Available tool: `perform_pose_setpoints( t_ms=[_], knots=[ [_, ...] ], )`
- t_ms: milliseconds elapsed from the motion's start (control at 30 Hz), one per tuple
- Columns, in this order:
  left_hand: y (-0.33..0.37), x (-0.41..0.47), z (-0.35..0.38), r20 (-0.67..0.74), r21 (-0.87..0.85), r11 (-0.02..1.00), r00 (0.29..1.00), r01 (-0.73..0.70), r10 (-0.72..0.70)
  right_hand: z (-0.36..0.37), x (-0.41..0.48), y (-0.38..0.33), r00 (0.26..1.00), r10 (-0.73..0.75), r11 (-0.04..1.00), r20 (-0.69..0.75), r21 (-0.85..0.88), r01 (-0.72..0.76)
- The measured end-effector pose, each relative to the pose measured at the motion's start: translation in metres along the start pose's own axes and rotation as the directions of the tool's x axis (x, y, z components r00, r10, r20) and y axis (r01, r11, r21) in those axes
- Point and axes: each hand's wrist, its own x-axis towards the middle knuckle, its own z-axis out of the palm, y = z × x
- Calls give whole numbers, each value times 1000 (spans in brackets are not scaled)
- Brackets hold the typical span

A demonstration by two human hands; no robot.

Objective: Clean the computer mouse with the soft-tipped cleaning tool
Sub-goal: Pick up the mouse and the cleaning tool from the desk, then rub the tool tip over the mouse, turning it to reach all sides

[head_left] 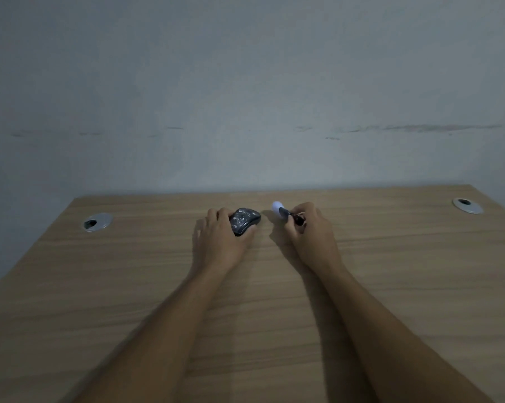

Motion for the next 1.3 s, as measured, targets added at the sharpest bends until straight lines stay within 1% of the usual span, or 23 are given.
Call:
perform_pose_setpoints(
  t_ms=[167, 267, 367, 567, 667, 733, 833, 933, 1033, 1100, 1133, 1200, 1300],
  knots=[
    [-8, 3, -1, -21, -61, 997, 999, -41, 40, -6, 5, 5, 993, -47, 996, -105, 66, 54],
    [-9, 2, -3, -31, -117, 993, 1000, -3, 0, -9, 6, 4, 991, -73, 994, -115, 70, 82],
    [-9, 3, -2, -31, -155, 988, 999, 15, -20, -11, 7, 2, 990, -71, 988, -121, 130, 87],
    [-8, 4, 4, -32, -266, 964, 999, -1, -8, -5, 12, -10, 981, -97, 960, -166, 243, 136],
    [-8, 5, 5, -23, -264, 964, 1000, 12, -19, 0, 14, -12, 980, -146, 958, -137, 226, 175],
    [-9, 5, 6, -21, -315, 949, 999, 21, -29, 3, 15, -9, 981, -156, 962, -112, 207, 177],
    [-9, 6, 8, -15, -411, 911, 1000, 18, -27, 7, 19, 0, 987, -106, 977, -125, 173, 126],
    [-7, 6, 8, -16, -430, 903, 1000, -3, -4, 6, 21, 1, 980, -73, 980, -183, 168, 105],
    [-9, 7, 10, -20, -443, 896, 1000, -8, -1, 4, 15, -9, 964, -129, 968, -232, 181, 173],
    [-11, 8, 11, -19, -439, 898, 1000, -12, 4, 5, 10, -13, 962, -187, 962, -197, 164, 220],
    [-11, 8, 12, -15, -445, 895, 1000, -12, 6, 7, 10, -12, 967, -195, 964, -165, 150, 220],
    [-13, 8, 11, -4, -458, 889, 1000, -13, 13, 10, 12, -8, 977, -169, 977, -127, 108, 183],
    [-13, 8, 10, 12, -457, 889, 999, -24, 33, 8, 17, -1, 987, -76, 991, -143, 97, 91]
  ],
)
